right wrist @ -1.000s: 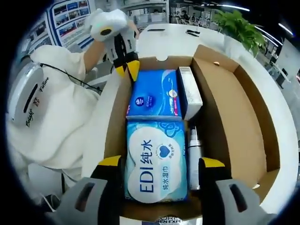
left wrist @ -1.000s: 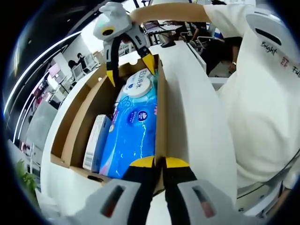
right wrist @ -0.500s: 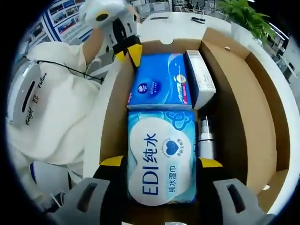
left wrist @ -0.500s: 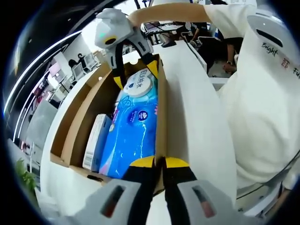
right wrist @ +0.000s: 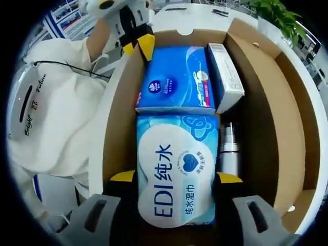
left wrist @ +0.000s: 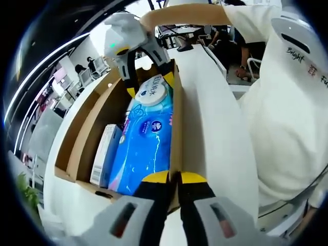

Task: Operate the shoe box by opening the lid, removing the specified soft item, and placing it in the target area until the item is outside and the box remains undamaged.

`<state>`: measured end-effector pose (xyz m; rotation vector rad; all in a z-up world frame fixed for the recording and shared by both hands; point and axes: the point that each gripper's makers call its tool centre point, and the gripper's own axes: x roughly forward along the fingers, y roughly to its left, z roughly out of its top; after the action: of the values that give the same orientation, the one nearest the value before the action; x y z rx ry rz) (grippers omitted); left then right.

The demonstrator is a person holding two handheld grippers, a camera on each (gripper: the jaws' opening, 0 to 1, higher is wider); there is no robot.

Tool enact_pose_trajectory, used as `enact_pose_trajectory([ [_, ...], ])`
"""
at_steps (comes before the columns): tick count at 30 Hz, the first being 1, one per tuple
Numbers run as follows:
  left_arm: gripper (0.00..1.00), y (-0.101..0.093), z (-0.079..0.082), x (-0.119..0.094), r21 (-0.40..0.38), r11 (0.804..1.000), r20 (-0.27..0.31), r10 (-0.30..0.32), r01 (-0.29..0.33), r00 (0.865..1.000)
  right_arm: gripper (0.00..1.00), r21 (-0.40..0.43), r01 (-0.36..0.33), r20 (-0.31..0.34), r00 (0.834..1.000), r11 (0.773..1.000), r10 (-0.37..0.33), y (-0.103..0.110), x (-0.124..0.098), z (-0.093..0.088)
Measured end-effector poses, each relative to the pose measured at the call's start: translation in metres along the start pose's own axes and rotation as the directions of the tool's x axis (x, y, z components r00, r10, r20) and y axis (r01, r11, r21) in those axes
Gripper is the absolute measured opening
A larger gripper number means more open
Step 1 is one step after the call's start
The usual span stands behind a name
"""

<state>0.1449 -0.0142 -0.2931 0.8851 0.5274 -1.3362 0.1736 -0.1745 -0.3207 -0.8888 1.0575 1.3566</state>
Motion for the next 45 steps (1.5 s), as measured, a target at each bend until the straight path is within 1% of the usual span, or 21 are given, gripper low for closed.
enact_pose_trajectory([
  [7, 0.05, 0.0, 0.0, 0.0, 0.005, 1.0, 0.002, 0.001, -0.001, 1.0, 0.6, -0.005, 0.007, -0.019, 1.0, 1.0, -0.007, -0.001, 0.001, -0.001],
  [12, 0.05, -0.001, 0.0, 0.0, 0.008, 1.0, 0.001, 0.0, 0.0, 1.0, 0.61, 0.004, -0.001, -0.011, 1.0, 1.0, 0.001, -0.003, 0.003, -0.001],
  [14, 0.05, 0.0, 0.0, 0.0, 0.007, 1.0, 0.0, 0.001, -0.001, 1.0, 0.61, 0.005, 0.002, -0.018, 1.0, 1.0, -0.002, -0.003, 0.005, -0.001],
  [19, 0.05, 0.0, 0.0, 0.0, 0.004, 1.0, 0.001, 0.004, -0.004, 1.0, 0.64, 0.004, 0.026, -0.073, 0.997, 1.0, -0.026, -0.004, 0.015, -0.003],
  [26, 0.06, 0.0, 0.0, 0.0, 0.006, 1.0, -0.002, 0.002, -0.002, 1.0, 0.65, 0.001, 0.019, -0.106, 0.994, 1.0, -0.019, -0.003, 0.018, -0.004],
  [35, 0.05, -0.001, 0.0, 0.001, 0.002, 1.0, -0.004, -0.002, 0.002, 1.0, 0.67, 0.043, -0.015, -0.153, 0.988, 0.999, 0.022, -0.012, 0.025, -0.008],
  [36, 0.05, -0.001, 0.0, 0.001, 0.0, 1.0, -0.004, -0.001, 0.001, 1.0, 0.67, 0.042, -0.015, -0.162, 0.987, 0.999, 0.022, -0.011, 0.025, -0.008],
  [38, 0.06, -0.001, 0.0, 0.001, 0.002, 1.0, -0.004, 0.0, 0.0, 1.0, 0.67, 0.033, -0.001, -0.204, 0.979, 0.999, 0.008, -0.011, 0.027, -0.008],
  [45, 0.05, -0.001, 0.001, 0.001, 0.0, 1.0, -0.003, -0.005, 0.005, 1.0, 0.67, 0.018, 0.021, -0.265, 0.964, 1.0, -0.015, -0.009, 0.028, -0.01],
])
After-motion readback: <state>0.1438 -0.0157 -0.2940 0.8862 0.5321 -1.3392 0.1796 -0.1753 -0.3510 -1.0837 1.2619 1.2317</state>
